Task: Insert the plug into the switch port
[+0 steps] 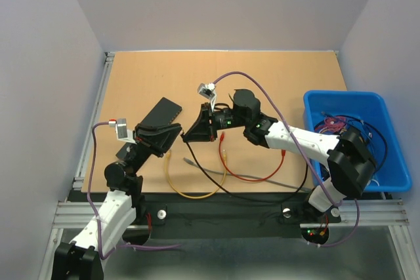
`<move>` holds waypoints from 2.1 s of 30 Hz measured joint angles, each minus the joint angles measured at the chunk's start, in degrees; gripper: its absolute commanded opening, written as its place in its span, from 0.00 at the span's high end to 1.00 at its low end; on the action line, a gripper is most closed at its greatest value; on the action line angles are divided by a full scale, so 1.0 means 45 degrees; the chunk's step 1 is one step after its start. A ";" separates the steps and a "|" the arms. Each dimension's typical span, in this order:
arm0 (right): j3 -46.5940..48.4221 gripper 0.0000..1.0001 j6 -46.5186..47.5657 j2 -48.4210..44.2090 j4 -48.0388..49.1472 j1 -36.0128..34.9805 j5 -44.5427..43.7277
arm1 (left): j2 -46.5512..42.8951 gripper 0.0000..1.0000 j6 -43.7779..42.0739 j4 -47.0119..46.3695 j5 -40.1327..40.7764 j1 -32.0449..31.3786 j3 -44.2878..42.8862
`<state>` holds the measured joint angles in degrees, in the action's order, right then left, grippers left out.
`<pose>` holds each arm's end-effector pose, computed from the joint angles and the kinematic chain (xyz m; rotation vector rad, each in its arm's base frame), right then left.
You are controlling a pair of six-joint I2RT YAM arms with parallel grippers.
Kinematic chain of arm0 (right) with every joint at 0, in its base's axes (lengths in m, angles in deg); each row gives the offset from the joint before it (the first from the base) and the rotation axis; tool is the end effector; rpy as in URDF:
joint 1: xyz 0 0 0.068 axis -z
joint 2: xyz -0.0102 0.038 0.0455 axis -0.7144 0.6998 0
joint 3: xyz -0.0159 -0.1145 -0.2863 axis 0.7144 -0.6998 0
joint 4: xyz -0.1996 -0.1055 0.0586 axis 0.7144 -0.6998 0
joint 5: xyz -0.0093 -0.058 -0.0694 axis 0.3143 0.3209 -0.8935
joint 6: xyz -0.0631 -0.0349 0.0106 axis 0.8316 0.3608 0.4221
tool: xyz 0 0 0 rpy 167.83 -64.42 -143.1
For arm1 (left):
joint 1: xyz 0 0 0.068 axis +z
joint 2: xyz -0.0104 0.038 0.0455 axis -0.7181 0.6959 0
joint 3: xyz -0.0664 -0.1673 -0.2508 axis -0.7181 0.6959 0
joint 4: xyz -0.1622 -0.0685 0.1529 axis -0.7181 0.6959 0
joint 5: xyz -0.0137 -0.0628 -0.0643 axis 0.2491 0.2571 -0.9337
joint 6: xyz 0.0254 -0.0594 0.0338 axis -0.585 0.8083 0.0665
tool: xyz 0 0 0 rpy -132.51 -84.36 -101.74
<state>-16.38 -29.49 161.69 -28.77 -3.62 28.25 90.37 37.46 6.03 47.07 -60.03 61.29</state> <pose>0.1942 0.2941 0.3628 -0.9971 1.6002 1.7127 0.0666 -0.0500 0.3097 0.2478 1.0031 -1.3185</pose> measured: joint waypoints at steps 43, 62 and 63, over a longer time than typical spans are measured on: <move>1.0190 1.00 0.4405 0.9258 -1.1774 0.0097 -1.1030 | 1.0433 0.16 -0.4104 0.7966 0.4405 0.4760 -0.6450; 1.4712 0.99 0.4357 1.1837 -1.5135 -0.0243 -1.1963 | 1.5640 0.31 -0.5153 0.7315 0.0102 0.5027 -0.9204; 1.4770 1.00 0.4347 1.1861 -1.5208 -0.0253 -1.1973 | 1.5645 0.31 -0.5173 0.7320 0.0015 0.5027 -0.9258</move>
<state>50.09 -9.93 215.06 -97.20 -4.76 -25.62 160.78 14.18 38.97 47.14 -37.41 19.63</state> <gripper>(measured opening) 0.119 0.704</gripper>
